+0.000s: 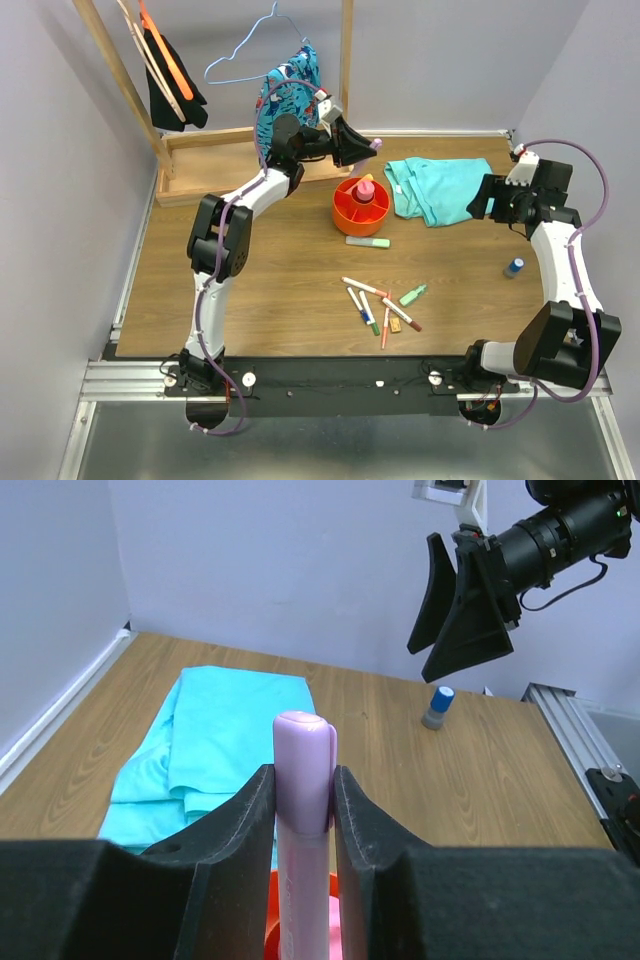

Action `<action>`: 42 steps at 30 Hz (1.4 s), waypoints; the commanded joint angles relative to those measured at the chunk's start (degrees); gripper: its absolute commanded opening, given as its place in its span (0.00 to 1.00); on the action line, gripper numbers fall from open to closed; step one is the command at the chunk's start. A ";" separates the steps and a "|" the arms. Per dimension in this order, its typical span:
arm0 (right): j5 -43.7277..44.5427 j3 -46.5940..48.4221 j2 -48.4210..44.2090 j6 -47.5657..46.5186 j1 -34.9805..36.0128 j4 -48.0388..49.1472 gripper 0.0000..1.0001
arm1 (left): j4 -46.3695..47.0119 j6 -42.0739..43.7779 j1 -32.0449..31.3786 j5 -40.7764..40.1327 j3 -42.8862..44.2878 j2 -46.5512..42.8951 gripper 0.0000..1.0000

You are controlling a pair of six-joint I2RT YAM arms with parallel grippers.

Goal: Sort the stationery into containers
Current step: Place the stationery in the storage box.

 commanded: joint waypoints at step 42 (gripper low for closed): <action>0.67 3.77 5.80 0.73 0.34 -0.12 0.82 | 1.95 2.43 3.60 -2.07 -2.19 7.19 0.50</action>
